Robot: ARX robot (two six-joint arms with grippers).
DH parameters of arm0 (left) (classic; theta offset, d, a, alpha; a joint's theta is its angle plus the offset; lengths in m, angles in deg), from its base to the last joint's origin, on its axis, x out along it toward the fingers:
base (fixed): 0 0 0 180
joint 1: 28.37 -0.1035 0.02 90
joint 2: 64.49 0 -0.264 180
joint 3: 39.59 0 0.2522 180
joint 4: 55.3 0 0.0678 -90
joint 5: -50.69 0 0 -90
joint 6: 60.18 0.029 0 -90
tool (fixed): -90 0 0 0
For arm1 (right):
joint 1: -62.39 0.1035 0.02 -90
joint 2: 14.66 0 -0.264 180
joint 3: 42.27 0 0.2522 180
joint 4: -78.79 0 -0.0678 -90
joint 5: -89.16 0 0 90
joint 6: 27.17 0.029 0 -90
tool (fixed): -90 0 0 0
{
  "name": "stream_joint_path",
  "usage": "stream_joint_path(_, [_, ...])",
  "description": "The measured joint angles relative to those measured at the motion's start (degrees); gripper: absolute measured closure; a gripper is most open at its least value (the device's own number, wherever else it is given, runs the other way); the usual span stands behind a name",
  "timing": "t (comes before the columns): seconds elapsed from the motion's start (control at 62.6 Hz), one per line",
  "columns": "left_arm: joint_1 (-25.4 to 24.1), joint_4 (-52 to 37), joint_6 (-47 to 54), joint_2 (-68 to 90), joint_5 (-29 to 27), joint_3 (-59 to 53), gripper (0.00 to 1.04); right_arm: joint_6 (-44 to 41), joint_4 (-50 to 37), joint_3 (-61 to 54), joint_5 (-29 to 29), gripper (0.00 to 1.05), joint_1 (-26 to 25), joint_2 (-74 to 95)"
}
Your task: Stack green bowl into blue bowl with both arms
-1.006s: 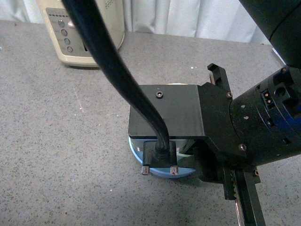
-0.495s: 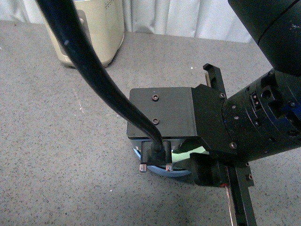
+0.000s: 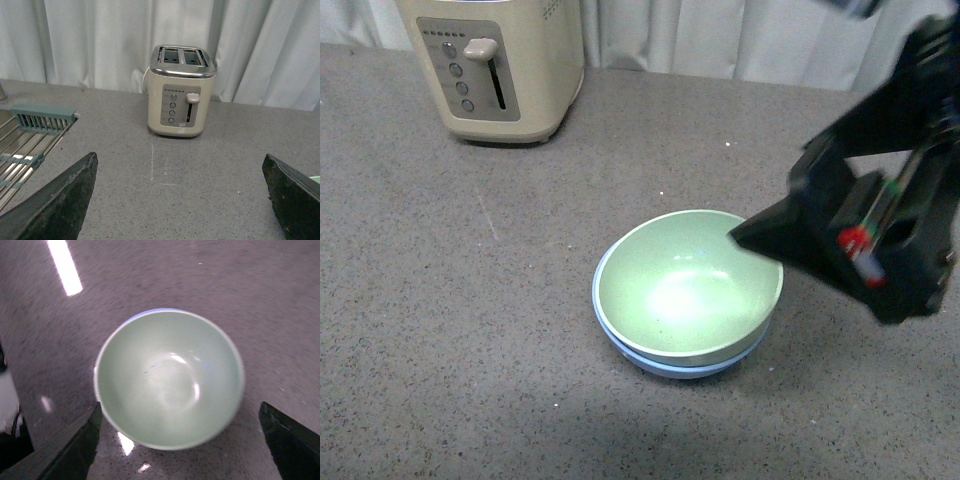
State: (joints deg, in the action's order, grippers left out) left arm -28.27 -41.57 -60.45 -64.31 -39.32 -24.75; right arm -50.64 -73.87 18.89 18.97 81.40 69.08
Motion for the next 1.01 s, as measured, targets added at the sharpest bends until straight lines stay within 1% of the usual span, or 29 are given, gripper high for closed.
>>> stream_joint_path(0.032, [0.0, 0.0, 0.0, 0.0, 0.0, 0.0, 0.06, 3.67, -0.26, -1.27, -0.79, 0.09, -1.44, -1.46])
stream_joint_path(0.096, [0.0, 0.0, 0.0, 0.0, 0.0, 0.0, 0.06, 8.44, -1.57, -4.02, -2.73, 0.09, -3.82, -3.91])
stream_joint_path(0.208, [0.0, 0.0, 0.0, 0.0, 0.0, 0.0, 0.06, 17.18, -4.39, -10.64, -10.23, 0.09, -8.5, -9.7])
stream_joint_path(0.24, [0.0, 0.0, 0.0, 0.0, 0.0, 0.0, 0.06, 18.88, -4.98, -12.52, -12.13, 0.09, -9.42, -11.56])
stream_joint_path(0.351, [0.0, 0.0, 0.0, 0.0, 0.0, 0.0, 0.06, 23.78, -6.1, -18.53, -16.09, 0.09, -11.32, -19.15])
stream_joint_path(0.431, [0.0, 0.0, 0.0, 0.0, 0.0, 0.0, 0.06, 25.29, -6.93, -20.48, -17.33, 0.09, -11.61, -22.16])
stream_joint_path(0.463, [0.0, 0.0, 0.0, -0.02, 0.0, 0.0, 0.06, 25.11, -14.53, -23.04, -20.44, 0.13, -11.28, -21.92])
stream_joint_path(0.479, [0.0, 0.0, 0.0, -0.02, 0.0, 0.0, 0.06, 24.59, -24.44, -26.58, -23.89, 0.18, -11.13, -22.14])
stream_joint_path(0.511, [0.0, 0.0, 0.0, -0.02, 0.02, 0.0, 0.06, 24.22, -37.2, -31.32, -26.34, 0.26, -11.17, -22.21])
stream_joint_path(0.575, [0.0, 0.0, 0.0, -0.02, -0.09, 0.0, 0.06, 23.82, -51.39, -37.05, -26.47, 0.36, -11.72, -22.8])
stream_joint_path(0.591, [0.0, 0.0, 0.02, 0.0, -0.22, 0.0, 0.06, 23.82, -53.09, -37.68, -26.51, 0.38, -11.82, -23.08])
stream_joint_path(0.623, [0.0, 0.0, 0.0, 0.07, -0.11, 0.0, 0.06, 23.71, -58.71, -39.28, -26.34, 0.45, -12.31, -24.68])
stream_joint_path(0.655, [0.0, 0.0, 0.02, 0.04, -0.11, 0.0, 0.06, 23.69, -60.72, -39.67, -26.16, 0.5, -12.61, -26.18])
stream_joint_path(0.703, [0.0, 0.0, 0.02, -0.02, -0.11, 0.0, 0.06, 23.69, -61.13, -40.0, -25.75, 0.57, -13.03, -28.24])
stream_joint_path(0.783, [0.0, 0.0, 0.0, -0.02, -0.09, 0.0, 0.06, 23.67, -59.04, -42.03, -24.52, 0.77, -14.12, -32.87])
stream_joint_path(0.815, [0.0, 0.0, 0.02, -0.02, -0.09, 0.0, 0.06, 23.63, -58.69, -42.66, -22.56, 0.82, -15.43, -33.51])
stream_joint_path(0.846, [0.0, 0.0, 0.02, -0.02, -0.09, 0.0, 0.06, 23.56, -60.5, -44.04, -20.44, 0.89, -17.05, -33.29])
stream_joint_path(0.894, [0.0, 0.0, 0.0, -0.02, -0.09, 0.0, 0.06, 23.52, -60.52, -45.07, -20.17, 0.96, -17.99, -33.75])
stream_joint_path(0.926, [0.0, 0.0, 0.0, -0.02, -0.11, 0.0, 0.06, 23.52, -59.52, -45.77, -20.24, 1.03, -18.58, -34.95])
stream_joint_path(1.006, [0.0, 0.0, 0.02, -0.02, -0.07, 0.0, 0.06, 23.39, -56.33, -46.49, -20.04, 1.04, -18.82, -38.88])
